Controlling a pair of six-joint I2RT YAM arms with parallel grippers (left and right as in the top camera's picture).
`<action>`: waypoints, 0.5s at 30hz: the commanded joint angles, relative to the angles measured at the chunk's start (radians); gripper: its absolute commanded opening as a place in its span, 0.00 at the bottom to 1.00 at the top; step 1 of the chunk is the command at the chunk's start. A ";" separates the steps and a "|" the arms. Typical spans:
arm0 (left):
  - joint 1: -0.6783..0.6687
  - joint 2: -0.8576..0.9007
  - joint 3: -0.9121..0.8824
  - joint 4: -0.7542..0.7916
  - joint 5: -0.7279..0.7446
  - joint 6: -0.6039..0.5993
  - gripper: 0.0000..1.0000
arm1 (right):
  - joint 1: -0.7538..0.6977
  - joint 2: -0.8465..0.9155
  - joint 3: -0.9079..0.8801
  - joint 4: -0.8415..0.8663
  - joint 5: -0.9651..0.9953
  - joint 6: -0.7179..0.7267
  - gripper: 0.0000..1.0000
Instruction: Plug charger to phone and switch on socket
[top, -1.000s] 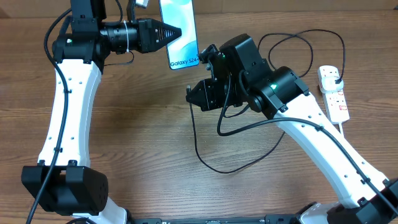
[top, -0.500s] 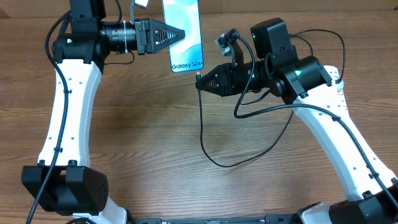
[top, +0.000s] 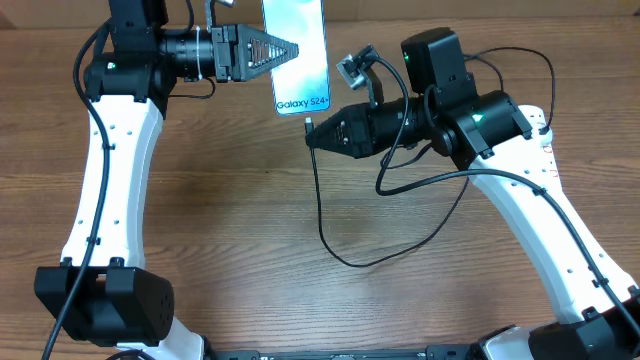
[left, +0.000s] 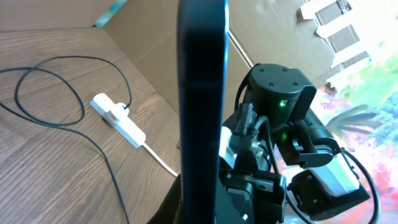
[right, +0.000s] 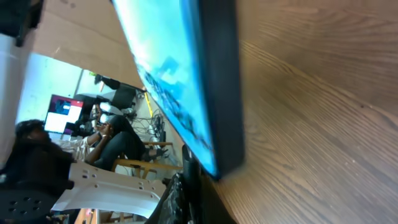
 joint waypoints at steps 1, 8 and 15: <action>-0.005 -0.002 0.006 0.008 0.048 -0.043 0.04 | 0.004 -0.033 0.031 0.023 -0.038 -0.011 0.04; -0.005 -0.002 0.006 0.008 0.056 -0.073 0.04 | 0.005 -0.033 0.031 0.039 -0.037 -0.011 0.04; -0.005 -0.002 0.006 0.042 0.110 -0.078 0.04 | 0.005 -0.033 0.031 0.061 -0.038 -0.007 0.04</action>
